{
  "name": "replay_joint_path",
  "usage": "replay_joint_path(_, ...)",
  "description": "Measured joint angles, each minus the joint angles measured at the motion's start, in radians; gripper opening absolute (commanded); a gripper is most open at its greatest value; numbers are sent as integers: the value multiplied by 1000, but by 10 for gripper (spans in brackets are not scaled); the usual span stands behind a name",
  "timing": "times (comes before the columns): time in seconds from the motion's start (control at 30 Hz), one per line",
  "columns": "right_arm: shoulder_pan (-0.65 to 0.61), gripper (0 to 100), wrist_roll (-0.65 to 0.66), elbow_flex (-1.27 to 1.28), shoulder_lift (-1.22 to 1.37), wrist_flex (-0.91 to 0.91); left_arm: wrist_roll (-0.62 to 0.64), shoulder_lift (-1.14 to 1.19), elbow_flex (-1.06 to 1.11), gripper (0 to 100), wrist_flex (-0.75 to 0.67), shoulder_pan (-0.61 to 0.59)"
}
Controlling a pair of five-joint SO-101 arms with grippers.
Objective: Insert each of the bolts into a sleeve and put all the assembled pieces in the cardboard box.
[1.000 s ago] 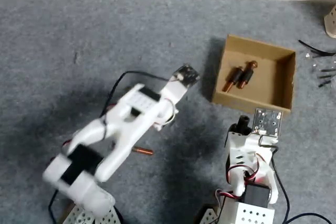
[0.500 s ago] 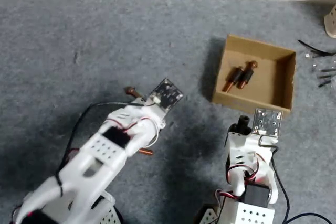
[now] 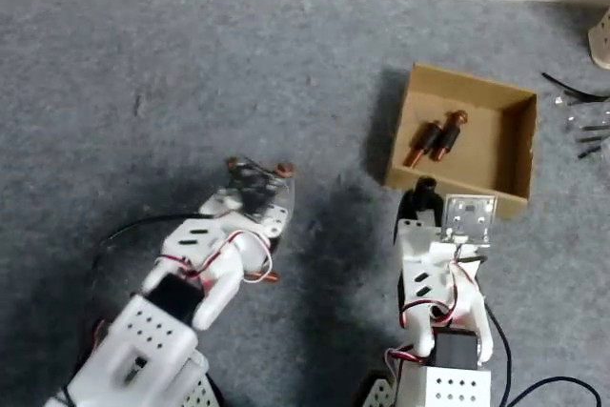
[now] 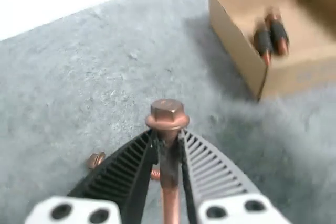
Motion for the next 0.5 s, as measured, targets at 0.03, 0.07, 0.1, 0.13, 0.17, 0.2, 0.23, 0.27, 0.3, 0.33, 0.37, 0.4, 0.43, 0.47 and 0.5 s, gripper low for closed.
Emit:
replay_joint_path(0.03, 0, 9, 0, 0, 0, -2, 46, -29, 18, 7, -18, -11)
replay_joint_path(0.07, -2, 9, 0, 0, 0, -6, 86, -61, 40, 7, -41, -20)
replay_joint_path(0.1, -18, 9, 0, 0, 0, -8, 121, -91, 60, 7, -68, -23)
replay_joint_path(0.13, -48, 9, 0, 0, 0, -8, 153, -121, 80, 7, -97, -23)
replay_joint_path(0.17, -83, 9, 0, 0, 0, -8, 170, -150, 98, 7, -121, -20)
replay_joint_path(0.2, -124, 9, 0, 0, 0, -8, 184, -175, 114, 7, -144, -18)
replay_joint_path(0.23, -173, 9, 0, 0, 0, -8, 192, -201, 121, 7, -164, -17)
replay_joint_path(0.27, -229, 9, 0, 0, 0, -8, 193, -222, 123, 6, -180, -17)
replay_joint_path(0.3, -287, 9, 0, 0, 0, -8, 195, -247, 123, 6, -196, -17)
replay_joint_path(0.33, -338, 9, 0, 0, 0, -8, 195, -270, 123, 6, -210, -18)
replay_joint_path(0.37, -381, 9, 0, 0, 0, -18, 195, -290, 127, 6, -221, -20)
replay_joint_path(0.4, -419, 9, 0, 0, 0, -37, 195, -307, 130, 6, -229, -23)
replay_joint_path(0.43, -446, 9, 0, 0, 0, -52, 195, -321, 137, 6, -232, -23)
replay_joint_path(0.47, -466, 8, 0, 0, 0, -68, 195, -336, 147, 6, -236, -23)
replay_joint_path(0.5, -476, 5, 0, 0, 0, -86, 195, -348, 160, 6, -244, -21)
